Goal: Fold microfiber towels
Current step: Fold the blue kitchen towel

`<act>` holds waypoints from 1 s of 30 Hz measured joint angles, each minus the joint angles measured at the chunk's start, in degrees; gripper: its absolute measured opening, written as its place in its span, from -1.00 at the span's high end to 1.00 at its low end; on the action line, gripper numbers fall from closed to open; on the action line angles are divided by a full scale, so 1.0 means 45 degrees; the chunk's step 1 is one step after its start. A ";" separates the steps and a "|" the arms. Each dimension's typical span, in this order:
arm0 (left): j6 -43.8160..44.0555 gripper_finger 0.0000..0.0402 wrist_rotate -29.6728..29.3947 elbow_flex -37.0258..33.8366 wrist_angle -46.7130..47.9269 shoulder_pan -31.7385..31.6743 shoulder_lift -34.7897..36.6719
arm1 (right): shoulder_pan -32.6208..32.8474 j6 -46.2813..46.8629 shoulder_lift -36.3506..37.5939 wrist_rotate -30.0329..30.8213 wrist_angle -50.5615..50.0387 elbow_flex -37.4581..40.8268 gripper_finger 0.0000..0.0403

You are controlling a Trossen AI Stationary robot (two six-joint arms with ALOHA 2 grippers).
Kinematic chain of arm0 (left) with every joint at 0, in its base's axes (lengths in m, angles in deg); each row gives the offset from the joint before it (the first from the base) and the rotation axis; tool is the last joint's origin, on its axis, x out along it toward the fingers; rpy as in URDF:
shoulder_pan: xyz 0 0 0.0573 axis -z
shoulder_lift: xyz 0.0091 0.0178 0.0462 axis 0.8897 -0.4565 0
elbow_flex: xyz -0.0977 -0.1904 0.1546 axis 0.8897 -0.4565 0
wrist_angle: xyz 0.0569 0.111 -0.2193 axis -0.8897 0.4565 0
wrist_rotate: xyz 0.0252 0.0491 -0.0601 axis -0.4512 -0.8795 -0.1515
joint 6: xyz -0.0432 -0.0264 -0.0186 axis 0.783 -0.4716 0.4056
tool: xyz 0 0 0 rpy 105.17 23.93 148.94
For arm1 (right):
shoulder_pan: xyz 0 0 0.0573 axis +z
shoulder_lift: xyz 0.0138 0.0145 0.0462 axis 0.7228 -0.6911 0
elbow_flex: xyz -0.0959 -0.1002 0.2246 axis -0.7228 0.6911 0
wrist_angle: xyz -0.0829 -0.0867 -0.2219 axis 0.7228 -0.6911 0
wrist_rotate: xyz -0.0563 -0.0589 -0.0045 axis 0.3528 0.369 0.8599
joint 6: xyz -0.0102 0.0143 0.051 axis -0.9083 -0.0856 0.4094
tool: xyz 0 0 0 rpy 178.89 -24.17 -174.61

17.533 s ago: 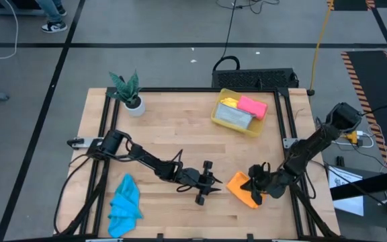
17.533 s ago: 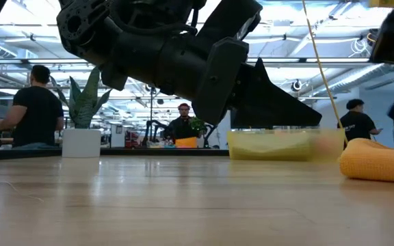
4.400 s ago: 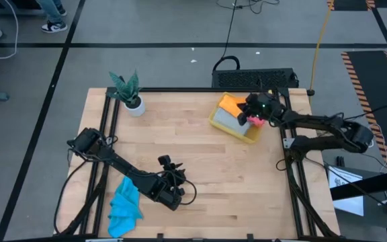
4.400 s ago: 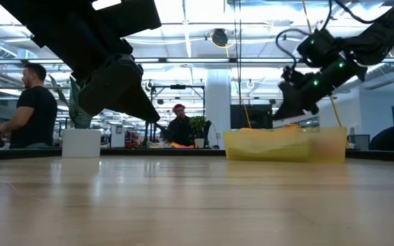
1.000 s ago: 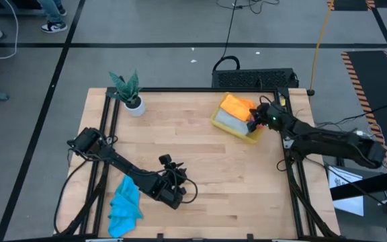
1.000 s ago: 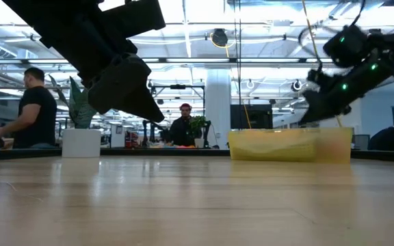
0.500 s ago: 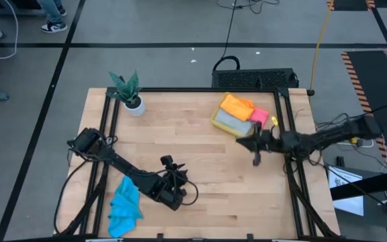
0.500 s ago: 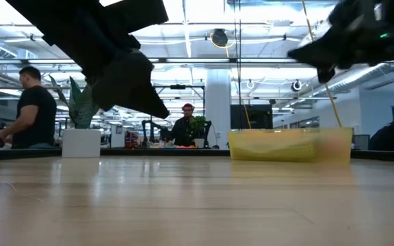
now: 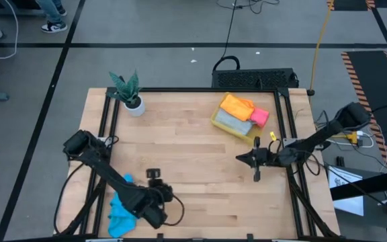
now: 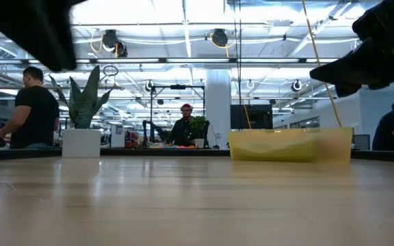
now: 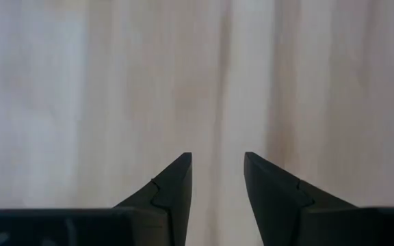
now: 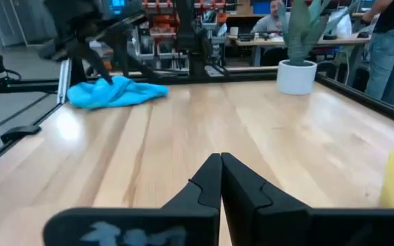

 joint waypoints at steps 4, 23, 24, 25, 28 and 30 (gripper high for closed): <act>0.2542 0.32 0.2930 0.0257 0.2735 0.0309 -0.0004 | 0.0015 0.0009 -0.1011 -0.0001 0.0848 -0.0060 1.00; 0.7169 0.43 0.7639 -0.2840 -0.0571 0.2446 -0.0004 | 0.0058 -0.1356 -0.1188 -0.0063 0.1955 -0.0075 1.00; 0.6945 0.49 0.7389 -0.2867 -0.0691 0.2379 -0.0004 | 0.0058 -0.1375 -0.1193 -0.0063 0.1909 -0.0075 1.00; 0.6606 0.56 0.7209 -0.2885 -0.0845 0.2286 -0.0004 | 0.0058 -0.1375 -0.1198 -0.0063 0.1907 -0.0071 1.00; 0.5445 0.85 0.6854 -0.2887 -0.1525 0.1859 -0.0004 | 0.0058 -0.1345 -0.1198 -0.0081 0.1885 -0.0075 1.00; 0.4536 0.95 0.6734 -0.2887 -0.2143 0.1542 -0.0004 | 0.0058 -0.1294 -0.1198 -0.0090 0.1854 -0.0071 1.00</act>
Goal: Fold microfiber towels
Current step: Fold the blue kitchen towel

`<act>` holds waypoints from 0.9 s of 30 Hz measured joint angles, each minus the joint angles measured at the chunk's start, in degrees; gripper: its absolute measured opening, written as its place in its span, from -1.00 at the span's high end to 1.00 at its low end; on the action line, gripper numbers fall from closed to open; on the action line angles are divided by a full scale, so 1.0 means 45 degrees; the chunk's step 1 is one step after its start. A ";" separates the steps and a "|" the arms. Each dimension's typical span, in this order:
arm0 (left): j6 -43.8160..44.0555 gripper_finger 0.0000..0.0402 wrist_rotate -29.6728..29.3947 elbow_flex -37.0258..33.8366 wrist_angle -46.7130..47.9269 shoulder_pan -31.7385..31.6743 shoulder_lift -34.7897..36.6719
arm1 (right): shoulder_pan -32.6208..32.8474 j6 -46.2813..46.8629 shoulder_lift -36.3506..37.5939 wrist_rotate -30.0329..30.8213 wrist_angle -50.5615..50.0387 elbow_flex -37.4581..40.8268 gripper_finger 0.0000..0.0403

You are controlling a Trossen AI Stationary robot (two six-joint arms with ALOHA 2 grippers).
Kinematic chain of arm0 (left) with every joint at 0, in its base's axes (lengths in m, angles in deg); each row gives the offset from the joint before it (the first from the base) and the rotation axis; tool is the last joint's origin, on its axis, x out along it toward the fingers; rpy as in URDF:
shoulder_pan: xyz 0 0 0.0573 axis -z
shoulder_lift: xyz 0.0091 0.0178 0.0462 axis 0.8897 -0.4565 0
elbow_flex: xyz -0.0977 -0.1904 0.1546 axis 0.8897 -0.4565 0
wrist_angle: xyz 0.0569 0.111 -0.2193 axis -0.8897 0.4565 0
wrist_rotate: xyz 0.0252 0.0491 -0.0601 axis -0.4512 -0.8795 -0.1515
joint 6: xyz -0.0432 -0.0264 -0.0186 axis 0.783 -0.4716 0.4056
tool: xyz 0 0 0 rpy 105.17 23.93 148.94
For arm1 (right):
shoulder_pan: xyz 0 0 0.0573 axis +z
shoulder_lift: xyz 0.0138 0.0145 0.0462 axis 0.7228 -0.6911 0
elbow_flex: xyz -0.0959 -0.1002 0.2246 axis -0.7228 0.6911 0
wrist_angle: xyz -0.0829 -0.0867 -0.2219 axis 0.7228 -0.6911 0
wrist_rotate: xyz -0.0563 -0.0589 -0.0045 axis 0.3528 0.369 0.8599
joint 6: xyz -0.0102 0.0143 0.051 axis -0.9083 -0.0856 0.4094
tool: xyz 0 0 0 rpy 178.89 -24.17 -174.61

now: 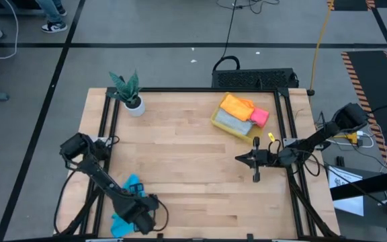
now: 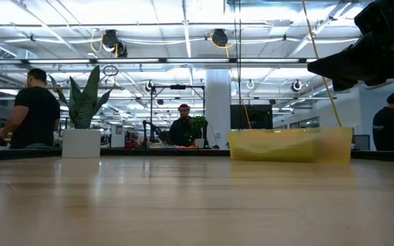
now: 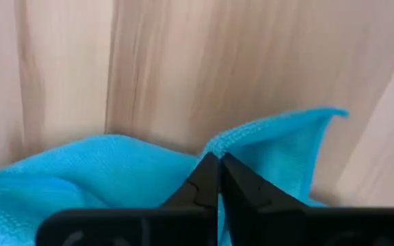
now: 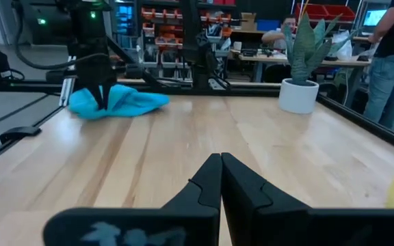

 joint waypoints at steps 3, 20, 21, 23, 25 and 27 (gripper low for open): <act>-0.1239 0.95 -0.0461 0.0000 -0.0805 -0.0548 0.0000 | 0.0002 0.0399 0.0000 -0.0014 -0.0162 -0.0001 1.00; -0.7275 0.98 -1.1380 0.5965 -0.0785 -0.2495 0.0118 | 0.1326 0.1307 0.0000 -0.0009 -0.0350 0.0000 1.00; -0.7801 0.98 -1.2102 0.6448 -0.0946 -0.2484 0.0124 | 0.1348 0.1306 0.0000 -0.0002 -0.0345 0.0000 1.00; -0.8646 0.97 -1.3392 0.7119 -0.1073 -0.2481 0.0148 | 0.1396 0.1349 0.0000 0.0001 -0.0358 0.0000 1.00; -0.9269 0.98 -1.4318 0.7358 -0.0967 -0.2561 0.0160 | 0.1439 0.1347 0.0000 0.0003 -0.0376 0.0000 1.00; -0.9456 0.99 -1.4442 0.7239 -0.0826 -0.2716 0.0160 | 0.1457 0.1347 0.0000 0.0003 -0.0431 0.0000 1.00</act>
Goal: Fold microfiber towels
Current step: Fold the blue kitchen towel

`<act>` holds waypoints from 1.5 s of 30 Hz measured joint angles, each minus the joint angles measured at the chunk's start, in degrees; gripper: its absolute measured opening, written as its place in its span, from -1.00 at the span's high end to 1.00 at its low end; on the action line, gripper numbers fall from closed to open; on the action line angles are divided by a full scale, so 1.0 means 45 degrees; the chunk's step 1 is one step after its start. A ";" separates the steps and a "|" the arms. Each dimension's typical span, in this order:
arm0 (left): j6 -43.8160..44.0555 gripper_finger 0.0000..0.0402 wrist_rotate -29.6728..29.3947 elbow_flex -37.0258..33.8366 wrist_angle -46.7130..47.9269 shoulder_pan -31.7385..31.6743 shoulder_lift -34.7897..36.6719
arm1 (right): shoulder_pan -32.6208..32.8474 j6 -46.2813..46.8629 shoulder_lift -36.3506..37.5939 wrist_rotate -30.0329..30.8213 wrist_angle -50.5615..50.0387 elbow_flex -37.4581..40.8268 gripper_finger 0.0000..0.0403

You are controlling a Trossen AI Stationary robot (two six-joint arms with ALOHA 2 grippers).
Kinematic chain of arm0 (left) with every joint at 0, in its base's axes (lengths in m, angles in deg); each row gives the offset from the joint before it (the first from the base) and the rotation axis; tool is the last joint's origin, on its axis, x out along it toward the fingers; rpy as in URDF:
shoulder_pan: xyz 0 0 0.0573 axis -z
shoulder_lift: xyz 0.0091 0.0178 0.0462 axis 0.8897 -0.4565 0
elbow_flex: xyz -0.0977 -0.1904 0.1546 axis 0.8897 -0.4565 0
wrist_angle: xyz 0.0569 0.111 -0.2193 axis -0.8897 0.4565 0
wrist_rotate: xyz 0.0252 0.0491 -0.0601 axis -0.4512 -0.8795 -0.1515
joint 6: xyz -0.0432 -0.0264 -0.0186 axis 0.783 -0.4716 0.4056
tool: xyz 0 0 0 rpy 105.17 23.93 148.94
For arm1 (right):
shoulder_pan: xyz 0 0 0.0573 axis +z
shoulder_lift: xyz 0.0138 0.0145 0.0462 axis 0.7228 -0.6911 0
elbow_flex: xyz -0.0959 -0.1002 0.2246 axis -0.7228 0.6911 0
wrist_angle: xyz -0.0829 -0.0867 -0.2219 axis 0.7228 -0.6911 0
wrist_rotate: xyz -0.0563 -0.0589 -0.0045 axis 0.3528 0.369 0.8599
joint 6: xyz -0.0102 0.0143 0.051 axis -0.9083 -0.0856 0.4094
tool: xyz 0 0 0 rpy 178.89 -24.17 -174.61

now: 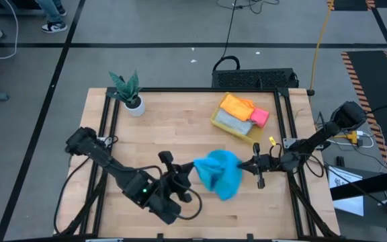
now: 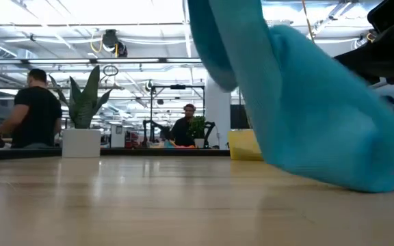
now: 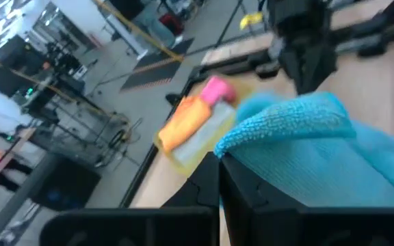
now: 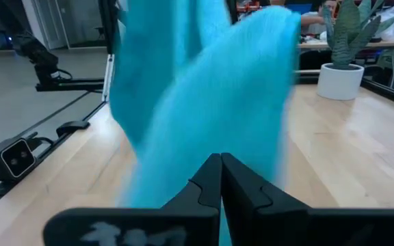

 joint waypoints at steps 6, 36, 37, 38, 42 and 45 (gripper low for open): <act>0.2162 0.98 0.0743 -0.1883 0.0306 -0.0526 -0.0031 | -0.0005 0.0000 -0.0243 0.0000 -0.0050 0.0000 1.00; 0.5967 0.88 0.3568 -0.5563 0.1046 0.1637 -0.0036 | 0.0685 0.5623 -0.3544 -0.1342 -0.9232 -0.5139 0.33; 0.6037 0.89 0.3698 -0.5563 0.1050 0.1667 -0.0034 | 0.0676 0.5685 -0.3563 -0.1310 -0.9213 -0.5139 0.30; 0.6104 0.90 0.3836 -0.5563 0.1050 0.1676 -0.0034 | 0.0625 0.5811 -0.3625 -0.1297 -0.9179 -0.5139 0.27; 0.6245 0.97 0.4595 -0.5563 0.1050 0.1666 -0.0034 | 0.0437 0.6081 -0.3973 -0.1309 -0.9174 -0.5139 0.22; 0.6232 0.96 0.5065 -0.5563 0.1049 0.1620 -0.0034 | 0.0317 0.6081 -0.4209 -0.1343 -0.9225 -0.5139 0.23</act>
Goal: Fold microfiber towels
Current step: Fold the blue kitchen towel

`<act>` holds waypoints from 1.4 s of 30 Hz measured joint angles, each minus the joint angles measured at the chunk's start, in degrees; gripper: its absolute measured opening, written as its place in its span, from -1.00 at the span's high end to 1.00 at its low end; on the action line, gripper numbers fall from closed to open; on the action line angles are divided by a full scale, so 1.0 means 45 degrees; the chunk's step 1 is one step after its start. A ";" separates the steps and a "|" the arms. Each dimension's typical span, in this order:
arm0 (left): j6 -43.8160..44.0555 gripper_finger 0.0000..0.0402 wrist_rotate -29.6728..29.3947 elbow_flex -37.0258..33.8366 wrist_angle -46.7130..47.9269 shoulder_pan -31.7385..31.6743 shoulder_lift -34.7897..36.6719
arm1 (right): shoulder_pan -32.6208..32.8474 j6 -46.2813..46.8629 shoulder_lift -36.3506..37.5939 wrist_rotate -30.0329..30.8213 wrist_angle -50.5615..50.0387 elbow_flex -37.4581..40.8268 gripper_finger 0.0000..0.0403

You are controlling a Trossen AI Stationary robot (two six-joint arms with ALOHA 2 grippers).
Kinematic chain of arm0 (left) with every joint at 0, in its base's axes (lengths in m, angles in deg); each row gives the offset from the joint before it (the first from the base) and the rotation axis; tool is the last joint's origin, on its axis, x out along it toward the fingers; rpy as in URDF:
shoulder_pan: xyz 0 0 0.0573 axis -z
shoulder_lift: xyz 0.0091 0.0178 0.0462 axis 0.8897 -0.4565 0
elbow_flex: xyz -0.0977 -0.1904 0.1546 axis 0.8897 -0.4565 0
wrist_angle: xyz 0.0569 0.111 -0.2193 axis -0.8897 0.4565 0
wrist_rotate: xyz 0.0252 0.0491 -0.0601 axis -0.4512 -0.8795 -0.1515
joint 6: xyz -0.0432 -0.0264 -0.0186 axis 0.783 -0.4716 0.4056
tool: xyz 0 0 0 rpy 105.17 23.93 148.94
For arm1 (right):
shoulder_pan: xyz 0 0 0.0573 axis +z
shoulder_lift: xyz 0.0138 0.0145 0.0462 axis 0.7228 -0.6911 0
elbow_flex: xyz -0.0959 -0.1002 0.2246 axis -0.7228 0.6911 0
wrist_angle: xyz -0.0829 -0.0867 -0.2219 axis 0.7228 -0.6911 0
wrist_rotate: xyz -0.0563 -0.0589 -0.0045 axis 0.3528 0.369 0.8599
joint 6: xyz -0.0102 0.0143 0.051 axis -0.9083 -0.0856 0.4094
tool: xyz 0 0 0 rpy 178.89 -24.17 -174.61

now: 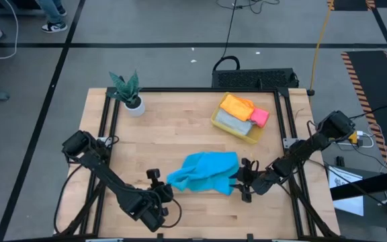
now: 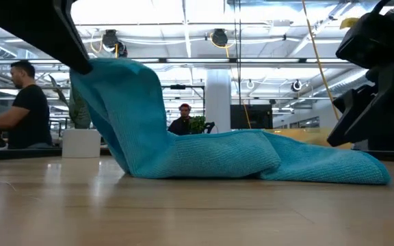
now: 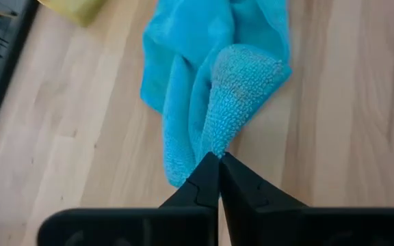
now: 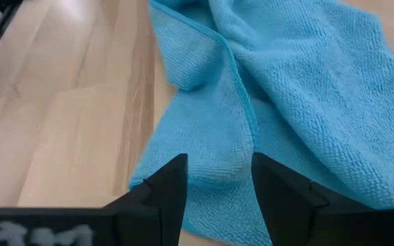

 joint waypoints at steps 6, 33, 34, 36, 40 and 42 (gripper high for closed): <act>-0.0014 0.79 0.0207 0.0000 -0.0004 -0.0162 0.0000 | -0.0055 -0.0094 -0.0036 -0.0007 0.0066 0.0000 0.23; -0.0003 0.92 0.0306 0.0000 -0.0004 -0.0202 0.0011 | -0.0648 0.0959 -0.0855 -0.1338 0.0172 0.0005 0.30; -0.0002 0.91 0.0292 0.0000 -0.0004 -0.0203 0.0015 | -0.0643 0.0896 -0.0901 -0.1344 0.0178 0.0009 0.32; -0.0020 0.89 0.0234 0.0000 -0.0004 -0.0206 0.0015 | -0.0643 0.0901 -0.1065 -0.1367 0.0219 0.0005 0.36; 0.0090 0.88 0.0225 0.0000 -0.0007 -0.0216 0.0015 | -0.0657 0.0825 -0.1533 -0.1496 0.0609 -0.0009 0.43; 0.0140 0.88 0.0220 0.0000 -0.0008 -0.0216 0.0015 | -0.0657 0.0601 -0.1711 -0.1502 0.0804 -0.0019 0.46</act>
